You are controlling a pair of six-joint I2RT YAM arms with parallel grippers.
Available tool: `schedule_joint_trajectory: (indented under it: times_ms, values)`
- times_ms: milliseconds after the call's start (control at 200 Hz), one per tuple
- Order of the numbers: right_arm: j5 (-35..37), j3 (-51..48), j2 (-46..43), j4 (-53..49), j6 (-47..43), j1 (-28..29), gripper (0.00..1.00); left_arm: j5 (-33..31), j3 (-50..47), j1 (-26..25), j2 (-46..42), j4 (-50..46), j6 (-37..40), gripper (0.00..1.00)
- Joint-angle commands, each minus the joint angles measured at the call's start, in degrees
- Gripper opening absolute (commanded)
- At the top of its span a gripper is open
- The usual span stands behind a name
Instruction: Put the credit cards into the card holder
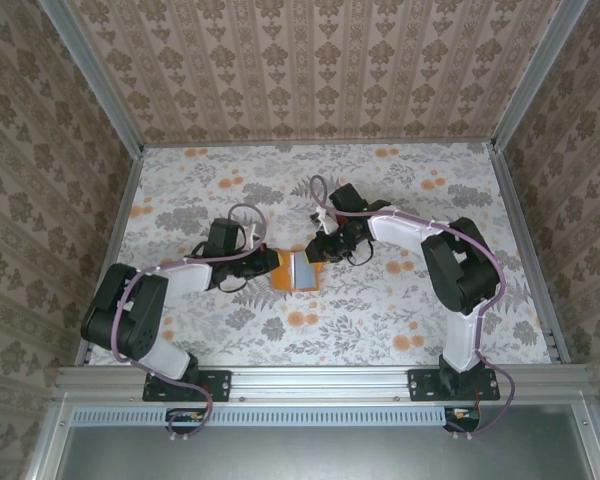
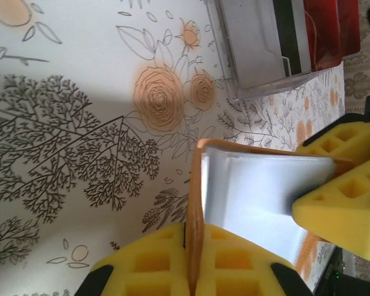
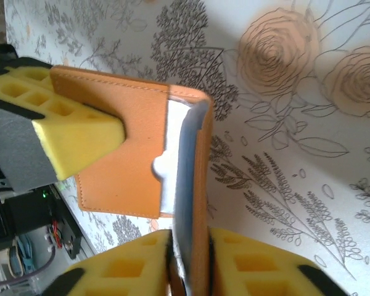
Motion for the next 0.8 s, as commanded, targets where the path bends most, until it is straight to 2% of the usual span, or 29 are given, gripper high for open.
schedule_joint_trajectory:
  times_ms: [0, 90, 255, 360, 465, 645, 795]
  values:
    - [1.4, -3.8, -1.8, 4.3, 4.5, -3.3, 0.33, -3.9, 1.7, 1.0, -4.4, -6.1, 3.0, 0.0]
    - [0.4, -6.7, -3.7, 7.5, 6.6, -6.0, 0.38, -7.0, 2.1, 1.0, -6.9, -10.2, 4.2, 0.0]
    - [1.1, -7.0, -8.3, 5.5, 5.1, -5.8, 0.43, -7.9, 2.8, 0.0, -6.4, -12.0, 4.2, 0.0]
    - [-0.8, -6.7, -10.2, 3.9, 4.4, -3.9, 0.44, -8.4, 3.3, -1.0, -4.7, -11.6, 3.7, 0.0]
    - [-1.4, -7.0, -9.4, 3.8, 5.4, 0.3, 0.43, -9.0, 4.0, -1.7, -2.8, -11.8, 3.4, 0.0]
    - [4.1, -7.4, -4.5, 5.9, 8.2, 6.3, 0.43, -9.9, 3.5, -1.9, -1.7, -10.9, 1.9, 0.0]
    - [9.4, -7.0, -2.0, 7.6, 9.9, 7.0, 0.43, -10.4, 2.5, -1.9, -2.8, -11.0, 1.6, 0.0]
